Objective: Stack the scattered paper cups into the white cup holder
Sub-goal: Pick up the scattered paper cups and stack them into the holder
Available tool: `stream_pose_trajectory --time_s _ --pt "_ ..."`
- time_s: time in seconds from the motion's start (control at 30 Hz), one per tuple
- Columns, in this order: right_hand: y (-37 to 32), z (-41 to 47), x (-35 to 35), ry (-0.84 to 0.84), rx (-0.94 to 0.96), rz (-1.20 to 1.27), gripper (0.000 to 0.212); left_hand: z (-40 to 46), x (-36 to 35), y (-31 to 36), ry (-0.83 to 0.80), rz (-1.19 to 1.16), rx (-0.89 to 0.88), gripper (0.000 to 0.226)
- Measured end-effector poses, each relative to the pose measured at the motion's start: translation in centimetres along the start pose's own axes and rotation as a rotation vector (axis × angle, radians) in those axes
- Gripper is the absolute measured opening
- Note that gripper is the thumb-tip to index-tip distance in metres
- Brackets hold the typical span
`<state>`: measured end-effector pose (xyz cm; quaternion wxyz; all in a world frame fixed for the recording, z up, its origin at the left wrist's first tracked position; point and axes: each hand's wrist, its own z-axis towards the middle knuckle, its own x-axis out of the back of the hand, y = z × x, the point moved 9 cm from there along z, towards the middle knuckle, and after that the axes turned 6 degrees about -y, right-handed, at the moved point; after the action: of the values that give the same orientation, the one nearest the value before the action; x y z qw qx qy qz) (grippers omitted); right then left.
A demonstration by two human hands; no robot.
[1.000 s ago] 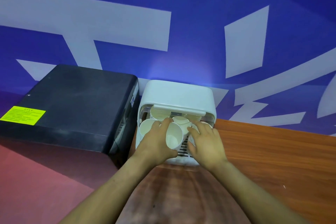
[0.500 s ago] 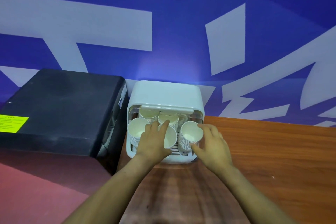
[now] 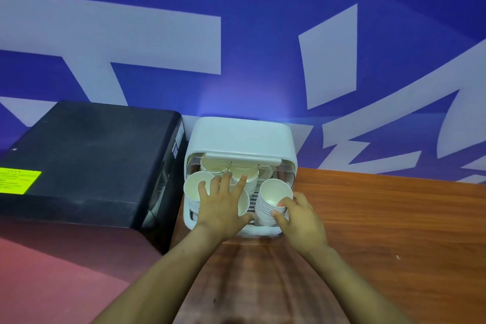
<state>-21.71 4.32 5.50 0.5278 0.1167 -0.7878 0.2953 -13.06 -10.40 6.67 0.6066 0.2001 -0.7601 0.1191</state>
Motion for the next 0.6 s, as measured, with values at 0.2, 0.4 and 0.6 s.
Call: stream_pose_trajectory --time_s 0.2,0.4,0.6 --pt "-2.6 -1.4 2.2 0.154 0.105 -0.081 0.051 0.6 1.2 0.9 0.056 -0.050 -0.124 0.064" --pt "-7.1 0.1 2.1 0.094 0.266 -0.111 0.075 2.7 0.7 1.8 -0.001 -0.024 -0.122 0.047" --pt "-7.2 3.0 0.9 -0.004 0.186 -0.194 0.052 4.3 0.6 1.0 -0.061 0.029 0.004 0.038"
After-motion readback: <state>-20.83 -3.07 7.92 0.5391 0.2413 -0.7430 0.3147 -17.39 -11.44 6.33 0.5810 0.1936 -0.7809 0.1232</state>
